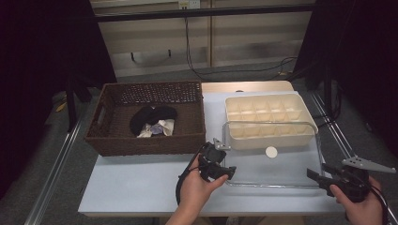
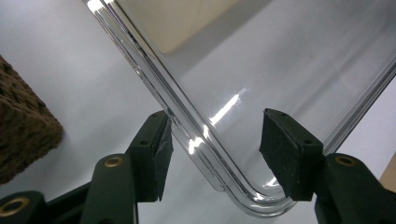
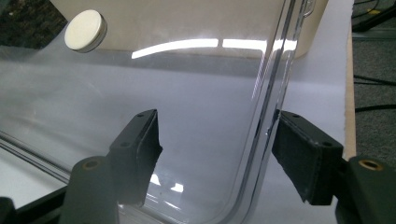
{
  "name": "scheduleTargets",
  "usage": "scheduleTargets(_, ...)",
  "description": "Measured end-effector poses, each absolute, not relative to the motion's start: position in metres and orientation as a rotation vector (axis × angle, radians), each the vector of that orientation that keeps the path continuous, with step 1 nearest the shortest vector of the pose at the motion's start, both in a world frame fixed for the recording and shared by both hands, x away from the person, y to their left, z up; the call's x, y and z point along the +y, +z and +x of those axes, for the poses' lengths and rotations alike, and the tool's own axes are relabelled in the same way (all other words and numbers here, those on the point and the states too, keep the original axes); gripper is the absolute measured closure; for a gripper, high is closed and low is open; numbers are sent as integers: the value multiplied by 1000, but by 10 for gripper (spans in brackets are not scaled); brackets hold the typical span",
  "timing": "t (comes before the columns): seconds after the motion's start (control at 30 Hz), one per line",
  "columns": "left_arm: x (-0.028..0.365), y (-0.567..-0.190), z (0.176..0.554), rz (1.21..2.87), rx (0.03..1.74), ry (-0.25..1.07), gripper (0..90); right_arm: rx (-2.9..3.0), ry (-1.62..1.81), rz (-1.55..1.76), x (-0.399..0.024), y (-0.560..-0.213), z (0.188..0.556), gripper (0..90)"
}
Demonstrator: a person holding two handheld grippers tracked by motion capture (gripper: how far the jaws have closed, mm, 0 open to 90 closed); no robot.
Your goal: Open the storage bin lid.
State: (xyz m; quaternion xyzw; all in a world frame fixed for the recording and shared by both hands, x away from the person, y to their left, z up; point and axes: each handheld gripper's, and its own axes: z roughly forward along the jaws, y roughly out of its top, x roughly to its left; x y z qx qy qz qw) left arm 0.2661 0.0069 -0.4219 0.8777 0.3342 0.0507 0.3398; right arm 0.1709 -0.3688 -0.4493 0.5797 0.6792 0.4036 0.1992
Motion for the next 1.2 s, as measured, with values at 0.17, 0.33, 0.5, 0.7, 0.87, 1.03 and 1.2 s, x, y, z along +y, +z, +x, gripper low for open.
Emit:
scheduleTargets(0.17,7,-426,262,2297,860,130,441,1906,1134,1629,-370,-454,167,326)
scheduleTargets(0.33,8,-432,256,2308,846,123,447,1908,1129,1630,-370,-458,162,326)
scheduleTargets(0.5,7,-438,251,2315,840,106,456,1919,1102,1629,-371,-464,161,330)
scheduleTargets(0.7,8,-443,250,2324,839,92,459,1943,1075,1628,-371,-469,163,331)
scheduleTargets(0.87,12,-439,255,2297,849,95,455,1947,1090,1625,-372,-470,166,335)
scheduleTargets(1.03,14,-431,268,2263,873,108,459,1934,1102,1612,-373,-465,176,354)
scheduleTargets(1.2,12,-430,273,2268,877,125,526,1917,1129,1637,-376,-461,187,373)
